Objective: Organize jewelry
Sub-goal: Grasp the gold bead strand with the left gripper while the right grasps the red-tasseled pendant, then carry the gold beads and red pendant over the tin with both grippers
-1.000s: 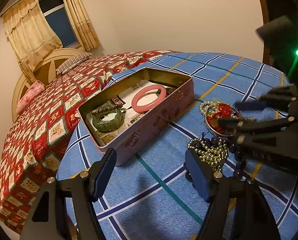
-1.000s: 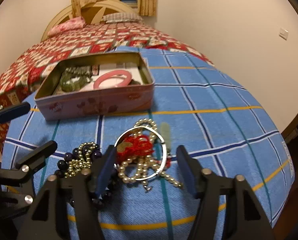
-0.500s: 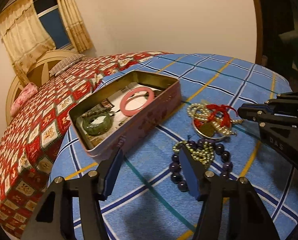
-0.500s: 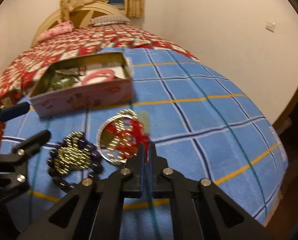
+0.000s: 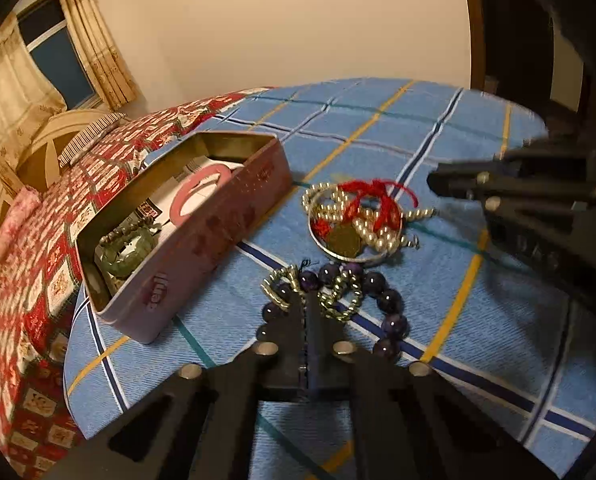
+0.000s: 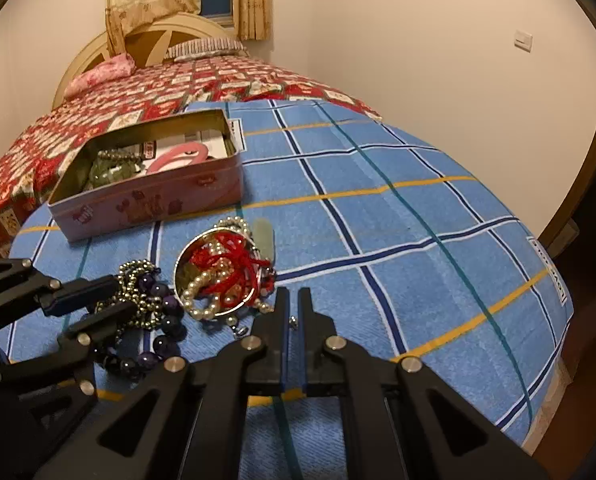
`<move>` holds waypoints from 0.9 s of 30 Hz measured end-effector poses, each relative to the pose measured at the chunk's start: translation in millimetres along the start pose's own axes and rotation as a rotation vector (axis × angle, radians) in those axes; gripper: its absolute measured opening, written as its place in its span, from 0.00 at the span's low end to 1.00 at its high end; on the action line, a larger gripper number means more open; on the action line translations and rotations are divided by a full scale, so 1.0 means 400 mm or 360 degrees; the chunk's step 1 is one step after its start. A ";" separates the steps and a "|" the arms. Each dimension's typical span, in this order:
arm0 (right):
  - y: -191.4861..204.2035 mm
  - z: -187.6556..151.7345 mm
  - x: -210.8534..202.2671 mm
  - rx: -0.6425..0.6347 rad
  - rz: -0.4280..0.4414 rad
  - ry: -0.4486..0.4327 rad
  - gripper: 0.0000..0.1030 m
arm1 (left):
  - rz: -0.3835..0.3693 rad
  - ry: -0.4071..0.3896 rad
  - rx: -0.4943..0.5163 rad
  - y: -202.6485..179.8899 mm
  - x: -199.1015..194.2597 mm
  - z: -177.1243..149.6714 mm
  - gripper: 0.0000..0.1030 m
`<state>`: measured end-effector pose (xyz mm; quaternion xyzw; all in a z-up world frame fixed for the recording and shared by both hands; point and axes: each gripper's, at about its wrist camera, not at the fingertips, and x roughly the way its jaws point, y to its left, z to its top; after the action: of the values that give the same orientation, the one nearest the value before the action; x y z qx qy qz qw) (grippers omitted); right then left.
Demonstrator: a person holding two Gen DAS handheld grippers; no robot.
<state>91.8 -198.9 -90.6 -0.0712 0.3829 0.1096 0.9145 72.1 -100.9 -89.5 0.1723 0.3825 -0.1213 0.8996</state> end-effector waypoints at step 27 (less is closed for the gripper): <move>0.007 -0.010 -0.008 0.0014 0.0067 -0.0021 0.05 | -0.0067 0.0047 -0.0054 0.014 -0.005 -0.010 0.48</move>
<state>86.1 -197.7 -91.5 -0.0584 0.3789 0.1277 0.9147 70.2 -93.9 -89.2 0.1508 0.4014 -0.1313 0.8938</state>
